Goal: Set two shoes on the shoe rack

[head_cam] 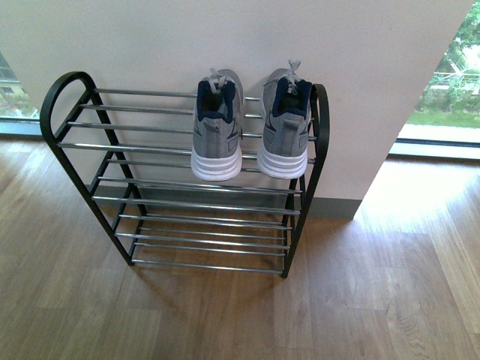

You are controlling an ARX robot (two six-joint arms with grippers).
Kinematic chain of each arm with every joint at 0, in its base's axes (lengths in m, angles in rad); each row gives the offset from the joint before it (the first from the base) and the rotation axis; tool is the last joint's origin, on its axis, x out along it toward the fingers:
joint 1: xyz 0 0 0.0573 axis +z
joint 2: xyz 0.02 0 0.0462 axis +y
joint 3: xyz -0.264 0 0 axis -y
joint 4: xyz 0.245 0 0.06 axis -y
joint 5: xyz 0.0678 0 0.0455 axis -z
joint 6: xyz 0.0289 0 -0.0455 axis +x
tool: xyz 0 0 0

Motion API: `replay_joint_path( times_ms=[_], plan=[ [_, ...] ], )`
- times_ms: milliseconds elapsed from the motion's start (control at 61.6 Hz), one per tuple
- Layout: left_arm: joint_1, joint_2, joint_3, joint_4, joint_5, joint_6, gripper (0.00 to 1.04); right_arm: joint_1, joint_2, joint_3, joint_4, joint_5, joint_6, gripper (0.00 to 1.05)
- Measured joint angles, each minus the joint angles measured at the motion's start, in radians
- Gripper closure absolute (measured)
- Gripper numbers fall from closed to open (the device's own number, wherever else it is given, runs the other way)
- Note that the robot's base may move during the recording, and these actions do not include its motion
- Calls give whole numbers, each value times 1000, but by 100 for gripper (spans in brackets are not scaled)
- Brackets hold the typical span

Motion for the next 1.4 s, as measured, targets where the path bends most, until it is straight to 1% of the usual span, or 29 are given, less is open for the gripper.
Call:
replay_joint_path(
  times_ms=[487, 973, 1006, 1054, 1087, 1395],
  plan=[
    [0, -247, 0, -234, 0, 0, 103, 0, 0, 0, 0, 0, 0, 9],
    [0, -379, 0, -365, 0, 0, 103, 0, 0, 0, 0, 0, 0, 9],
    [0, -409, 0, -401, 0, 0, 103, 0, 0, 0, 0, 0, 0, 9],
    [0, -478, 0, -500, 0, 0, 103, 0, 0, 0, 0, 0, 0, 9],
    [0, -510, 0, -529, 0, 0, 103, 0, 0, 0, 0, 0, 0, 9],
    [1, -539, 0, -544, 0, 0, 103, 0, 0, 0, 0, 0, 0, 9]
  ],
)
